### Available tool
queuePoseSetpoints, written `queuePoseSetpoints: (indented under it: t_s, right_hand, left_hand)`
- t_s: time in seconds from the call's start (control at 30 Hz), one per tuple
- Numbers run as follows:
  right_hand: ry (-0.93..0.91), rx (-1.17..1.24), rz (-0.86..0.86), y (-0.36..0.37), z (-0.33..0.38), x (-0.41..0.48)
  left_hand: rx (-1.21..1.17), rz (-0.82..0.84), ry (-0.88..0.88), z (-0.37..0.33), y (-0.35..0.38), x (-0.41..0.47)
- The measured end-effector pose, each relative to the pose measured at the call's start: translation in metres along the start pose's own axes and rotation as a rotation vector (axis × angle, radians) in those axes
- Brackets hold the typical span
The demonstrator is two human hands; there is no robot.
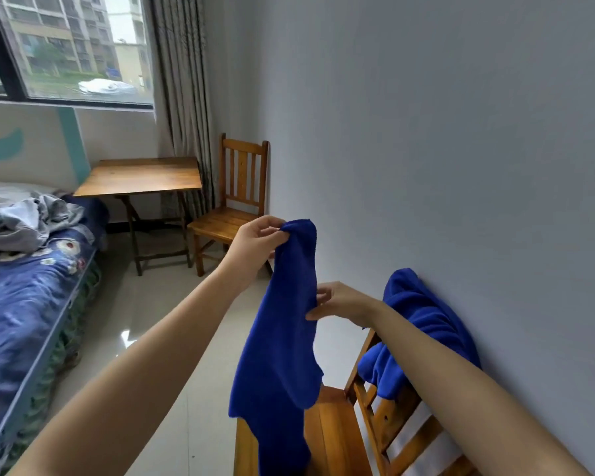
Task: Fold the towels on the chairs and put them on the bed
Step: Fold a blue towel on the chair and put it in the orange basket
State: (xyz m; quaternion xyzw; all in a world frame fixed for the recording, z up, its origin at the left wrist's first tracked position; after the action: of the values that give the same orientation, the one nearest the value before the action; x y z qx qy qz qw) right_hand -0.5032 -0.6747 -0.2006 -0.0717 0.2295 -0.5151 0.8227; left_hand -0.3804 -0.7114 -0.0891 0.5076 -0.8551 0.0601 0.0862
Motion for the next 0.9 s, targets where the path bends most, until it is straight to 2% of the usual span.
queuePoseSetpoints:
  t_s: [0.13,0.27,0.4,0.5,0.7,0.83,0.9]
  right_hand:
    - [0.118,-0.063,0.01,0.006,-0.036,0.004]
    - [0.161,-0.072,-0.058,-0.006,-0.043,0.005]
    - [0.081,-0.015,-0.249,-0.04,-0.028,-0.001]
    - [0.001,-0.031,-0.306,-0.057,-0.007,-0.006]
    - [-0.017,-0.139,-0.284,-0.076,0.002,-0.012]
    - [0.223,-0.394,-0.082,-0.079,-0.033,-0.014]
    - [0.312,-0.451,-0.073,-0.089,-0.051,-0.02]
  left_hand:
    - [-0.051,-0.042,-0.032,0.004,-0.016,0.0]
    - [-0.017,-0.096,-0.048,0.01,-0.036,-0.001]
    - [0.148,-0.127,-0.087,0.026,-0.067,-0.003]
    - [0.202,-0.132,-0.155,0.047,-0.081,-0.007]
    - [0.016,-0.222,-0.155,0.062,-0.099,-0.012]
    - [-0.027,-0.232,-0.111,0.05,-0.104,-0.005]
    - [-0.046,-0.258,-0.087,0.045,-0.11,-0.001]
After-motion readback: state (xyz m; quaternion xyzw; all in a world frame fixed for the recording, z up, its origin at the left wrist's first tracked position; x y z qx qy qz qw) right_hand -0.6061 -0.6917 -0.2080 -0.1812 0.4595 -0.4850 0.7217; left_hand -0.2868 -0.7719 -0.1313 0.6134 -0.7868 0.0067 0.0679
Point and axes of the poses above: each hand's wrist, its own x-axis towards the middle knuckle, its own y-axis out of the palm, z = x × y, the point moved 10 cm from there along x, towards the middle knuckle, and after that the axes turned 8 degrees about z, right-handed, at the moved point
